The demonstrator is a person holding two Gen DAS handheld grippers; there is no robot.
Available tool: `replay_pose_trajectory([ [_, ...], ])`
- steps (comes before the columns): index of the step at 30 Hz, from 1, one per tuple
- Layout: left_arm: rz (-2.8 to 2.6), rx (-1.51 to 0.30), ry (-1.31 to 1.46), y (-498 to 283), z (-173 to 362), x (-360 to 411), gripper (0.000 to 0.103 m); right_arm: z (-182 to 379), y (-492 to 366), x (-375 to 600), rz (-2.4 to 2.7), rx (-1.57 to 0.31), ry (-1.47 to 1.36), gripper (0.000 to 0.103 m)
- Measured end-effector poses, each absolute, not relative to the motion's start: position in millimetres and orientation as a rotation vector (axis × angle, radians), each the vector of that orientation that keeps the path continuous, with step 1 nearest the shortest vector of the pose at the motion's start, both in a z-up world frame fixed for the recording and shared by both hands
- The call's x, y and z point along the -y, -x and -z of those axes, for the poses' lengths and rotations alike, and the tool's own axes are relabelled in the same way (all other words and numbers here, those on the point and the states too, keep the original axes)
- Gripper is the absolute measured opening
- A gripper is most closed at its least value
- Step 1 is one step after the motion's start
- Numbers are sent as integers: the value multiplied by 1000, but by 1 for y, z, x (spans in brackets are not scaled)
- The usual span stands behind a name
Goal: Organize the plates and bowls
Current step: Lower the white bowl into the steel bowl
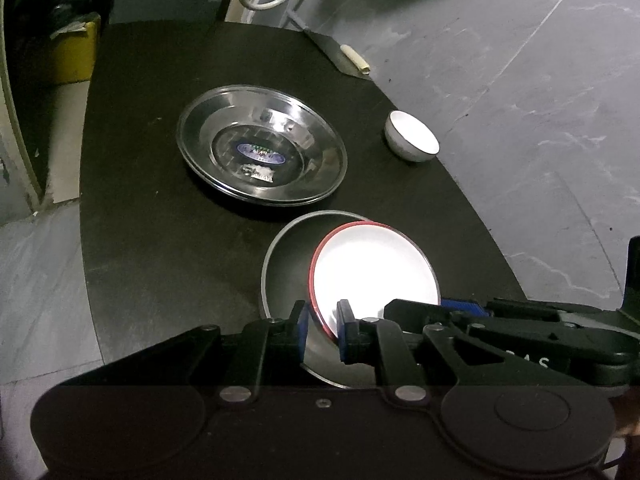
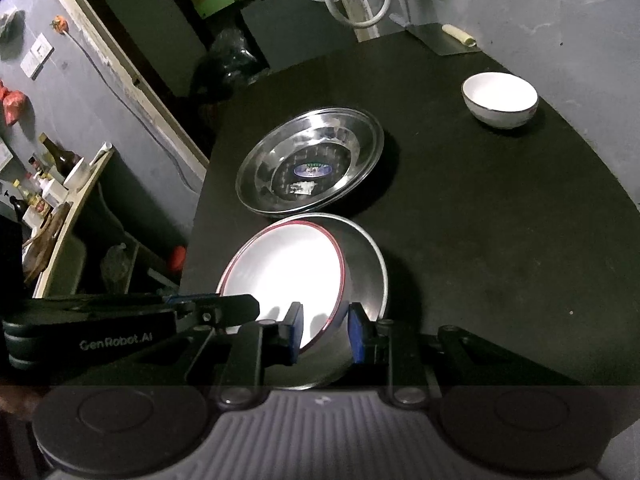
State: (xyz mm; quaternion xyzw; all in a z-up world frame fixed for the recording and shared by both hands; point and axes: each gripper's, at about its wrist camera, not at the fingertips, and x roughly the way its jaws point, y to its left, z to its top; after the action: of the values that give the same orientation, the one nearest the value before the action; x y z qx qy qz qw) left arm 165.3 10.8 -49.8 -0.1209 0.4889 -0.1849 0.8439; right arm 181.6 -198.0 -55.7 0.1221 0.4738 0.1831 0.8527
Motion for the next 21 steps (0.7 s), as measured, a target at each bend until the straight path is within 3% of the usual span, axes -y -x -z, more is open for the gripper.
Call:
replay_pose_trajectory([
  [21,313,-1105,271,-178,55,-4,21,61,-204,201,-462,-1045,-244,29],
])
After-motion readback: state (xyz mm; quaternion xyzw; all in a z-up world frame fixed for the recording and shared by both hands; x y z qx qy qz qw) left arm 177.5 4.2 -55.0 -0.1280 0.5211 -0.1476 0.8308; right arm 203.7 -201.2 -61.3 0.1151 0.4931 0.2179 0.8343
